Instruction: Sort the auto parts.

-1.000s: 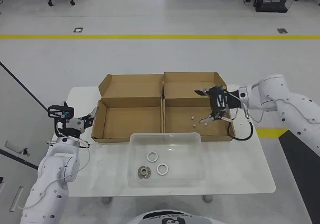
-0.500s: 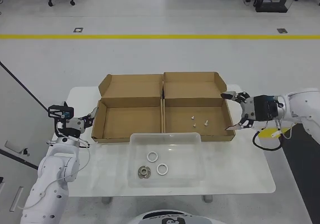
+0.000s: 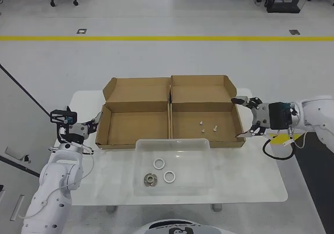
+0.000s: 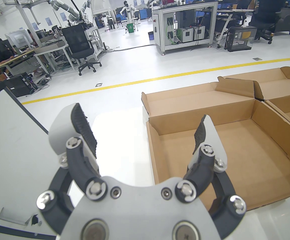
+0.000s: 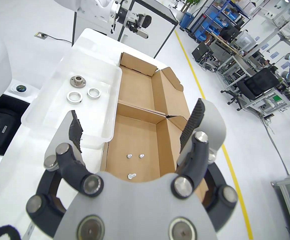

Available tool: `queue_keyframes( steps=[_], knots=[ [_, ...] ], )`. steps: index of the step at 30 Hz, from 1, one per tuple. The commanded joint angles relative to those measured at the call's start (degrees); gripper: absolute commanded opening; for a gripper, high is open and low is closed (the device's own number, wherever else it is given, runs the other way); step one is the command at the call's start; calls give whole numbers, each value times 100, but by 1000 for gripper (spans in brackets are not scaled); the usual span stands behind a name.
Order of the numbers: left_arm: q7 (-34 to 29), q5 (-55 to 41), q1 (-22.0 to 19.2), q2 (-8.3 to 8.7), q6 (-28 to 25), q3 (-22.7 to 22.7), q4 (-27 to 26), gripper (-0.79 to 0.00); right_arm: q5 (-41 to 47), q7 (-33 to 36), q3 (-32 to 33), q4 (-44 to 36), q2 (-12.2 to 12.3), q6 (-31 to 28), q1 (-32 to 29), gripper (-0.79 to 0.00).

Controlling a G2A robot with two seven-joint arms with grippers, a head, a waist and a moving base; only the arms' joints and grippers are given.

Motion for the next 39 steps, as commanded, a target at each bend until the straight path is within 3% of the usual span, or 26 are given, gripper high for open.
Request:
queue_keyframes(
  steps=[1,5,9,16,20,26,32,39],
  knots=[
    [0,0,0,0,0,0,0,0,0,0,0,0,0,0,0,0],
    [11,75,-13,7,-85,-18,-169,0,0,0,0,0,0,0,0,0],
    [-481,483,-33,57,-665,-61,-746,0,0,0,0,0,0,0,0,0],
    [-2012,944,-369,168,-2194,-22,-1822,0,0,0,0,0,0,0,0,0],
    [-2897,869,-691,208,-2954,166,-2132,0,0,0,0,0,0,0,0,0],
    [-4781,774,-1326,238,-3701,729,-2300,0,0,0,0,0,0,0,0,0],
    [-6254,622,-2090,223,-3986,1395,-2226,0,0,0,0,0,0,0,0,0],
    [-6082,872,-2847,369,-4348,2440,-1649,0,0,0,0,0,0,0,0,0]
  ],
)
